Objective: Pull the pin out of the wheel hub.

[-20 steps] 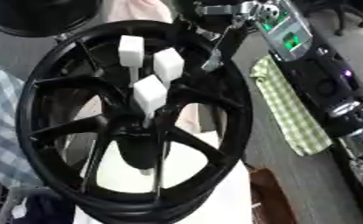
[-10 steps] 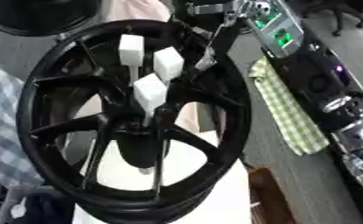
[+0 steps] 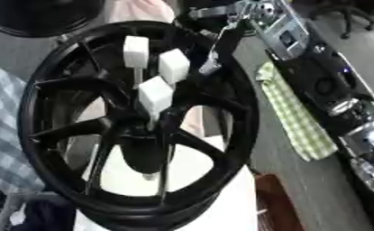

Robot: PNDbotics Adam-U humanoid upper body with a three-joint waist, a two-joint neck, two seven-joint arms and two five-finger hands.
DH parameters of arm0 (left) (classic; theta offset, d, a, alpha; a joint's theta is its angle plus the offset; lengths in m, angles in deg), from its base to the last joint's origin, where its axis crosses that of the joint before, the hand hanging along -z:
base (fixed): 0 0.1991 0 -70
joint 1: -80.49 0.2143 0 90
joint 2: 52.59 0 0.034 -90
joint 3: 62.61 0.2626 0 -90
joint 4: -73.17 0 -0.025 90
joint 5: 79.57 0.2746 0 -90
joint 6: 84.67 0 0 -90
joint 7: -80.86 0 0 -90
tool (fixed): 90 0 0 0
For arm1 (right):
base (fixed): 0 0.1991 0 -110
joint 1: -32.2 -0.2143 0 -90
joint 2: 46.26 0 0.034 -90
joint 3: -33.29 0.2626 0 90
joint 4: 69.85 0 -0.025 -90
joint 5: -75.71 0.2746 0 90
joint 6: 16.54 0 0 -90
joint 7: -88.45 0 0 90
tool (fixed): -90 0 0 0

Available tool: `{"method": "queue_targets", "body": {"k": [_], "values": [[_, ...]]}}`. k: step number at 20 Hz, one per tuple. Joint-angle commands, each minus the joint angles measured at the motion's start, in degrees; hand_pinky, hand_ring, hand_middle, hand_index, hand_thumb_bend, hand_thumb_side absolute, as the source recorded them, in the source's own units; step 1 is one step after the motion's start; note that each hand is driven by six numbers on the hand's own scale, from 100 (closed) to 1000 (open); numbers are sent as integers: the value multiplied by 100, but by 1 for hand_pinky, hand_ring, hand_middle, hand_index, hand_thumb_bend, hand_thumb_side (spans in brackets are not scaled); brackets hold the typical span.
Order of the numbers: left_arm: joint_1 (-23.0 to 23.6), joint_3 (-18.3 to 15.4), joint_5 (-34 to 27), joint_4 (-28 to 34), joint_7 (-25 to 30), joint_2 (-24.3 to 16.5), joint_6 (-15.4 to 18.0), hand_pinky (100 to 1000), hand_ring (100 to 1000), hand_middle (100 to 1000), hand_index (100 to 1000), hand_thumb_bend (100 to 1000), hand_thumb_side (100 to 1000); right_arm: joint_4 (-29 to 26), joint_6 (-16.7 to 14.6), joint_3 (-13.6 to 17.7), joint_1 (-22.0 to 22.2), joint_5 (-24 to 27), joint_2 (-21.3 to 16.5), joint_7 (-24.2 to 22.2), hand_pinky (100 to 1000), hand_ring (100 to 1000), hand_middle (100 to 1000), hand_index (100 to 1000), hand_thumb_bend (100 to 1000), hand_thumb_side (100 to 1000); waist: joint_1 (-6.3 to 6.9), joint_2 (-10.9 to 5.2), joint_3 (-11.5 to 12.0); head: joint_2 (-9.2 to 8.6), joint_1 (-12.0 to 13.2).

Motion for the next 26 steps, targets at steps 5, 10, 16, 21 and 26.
{"method": "queue_targets", "body": {"k": [5, 10, 16, 21, 26], "values": [[-98, 9, -9, 165, -16, -44, -45, 633, 574, 441, 709, 100, 784, -154, 196, 2, -75, -40, -79, 188, 636, 710, 667, 800, 584, 172, 17, -132, 29, 32, -36], [-98, 10, -12, 175, -18, -36, -52, 632, 574, 441, 709, 100, 783, -271, 370, -47, -61, -22, -79, 331, 627, 699, 656, 796, 581, 165, 17, -136, 38, 32, -29], [-100, 3, -15, 197, -26, -23, -60, 632, 574, 441, 709, 100, 783, -464, 477, -112, -21, -21, -101, 400, 619, 687, 636, 786, 578, 155, 9, -140, 57, 32, -21], [-101, -3, -9, 207, -42, -20, -81, 632, 574, 441, 709, 100, 784, -592, 578, -168, 20, -33, -111, 398, 610, 674, 615, 770, 572, 149, 4, -138, 65, 32, -13], [-101, -10, -6, 218, -52, -20, -88, 631, 575, 441, 709, 100, 784, -771, 687, -211, 76, -32, -176, 421, 605, 664, 590, 748, 563, 133, -2, -136, 69, 32, -5]]}}
